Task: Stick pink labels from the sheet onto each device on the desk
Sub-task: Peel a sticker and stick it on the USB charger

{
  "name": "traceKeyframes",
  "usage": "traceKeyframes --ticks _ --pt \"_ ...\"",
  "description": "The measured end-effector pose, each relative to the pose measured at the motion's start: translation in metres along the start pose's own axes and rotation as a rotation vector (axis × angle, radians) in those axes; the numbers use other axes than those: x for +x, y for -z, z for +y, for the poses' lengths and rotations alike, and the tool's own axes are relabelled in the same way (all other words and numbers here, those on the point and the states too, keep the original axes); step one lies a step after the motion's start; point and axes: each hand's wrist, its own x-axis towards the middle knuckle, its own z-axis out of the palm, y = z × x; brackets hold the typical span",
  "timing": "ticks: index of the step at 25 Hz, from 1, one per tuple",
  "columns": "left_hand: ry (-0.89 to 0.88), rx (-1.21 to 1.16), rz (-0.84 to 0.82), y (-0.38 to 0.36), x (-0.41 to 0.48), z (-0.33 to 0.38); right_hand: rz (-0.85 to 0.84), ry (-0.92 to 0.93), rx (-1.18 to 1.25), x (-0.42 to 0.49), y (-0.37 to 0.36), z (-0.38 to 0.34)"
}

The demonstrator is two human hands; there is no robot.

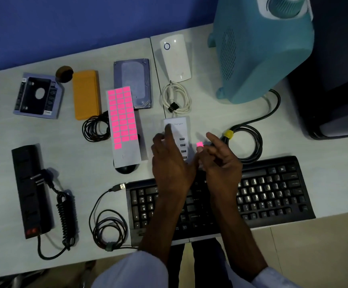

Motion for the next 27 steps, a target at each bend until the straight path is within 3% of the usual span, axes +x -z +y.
traceKeyframes --ticks 3,6,8,11,13,18,22,27 --pt "0.034 0.061 0.021 -0.015 0.009 -0.004 0.019 0.055 -0.063 0.003 0.007 -0.004" --pt "-0.008 -0.074 0.003 -0.005 0.013 -0.007 0.02 0.042 -0.037 0.003 0.009 -0.008" --pt "0.075 -0.452 -0.118 0.004 0.023 -0.014 0.009 0.021 0.0 0.004 0.008 -0.012" --pt "0.365 -1.373 -0.405 0.024 0.03 -0.028 -0.028 0.005 0.057 0.003 0.001 -0.018" --pt "0.514 -1.708 -0.487 0.036 0.021 -0.027 -0.058 -0.006 0.069 0.002 -0.006 -0.023" --pt "0.628 -1.859 -0.412 0.044 0.009 -0.023 -0.194 -0.085 0.074 0.002 -0.021 -0.023" --pt "0.709 -1.787 -0.309 0.046 0.003 -0.016 -0.203 -0.069 -0.015 0.001 -0.032 -0.007" --pt "0.677 -1.712 -0.316 0.048 0.003 -0.017 -0.19 0.017 -0.063 0.004 -0.044 -0.002"
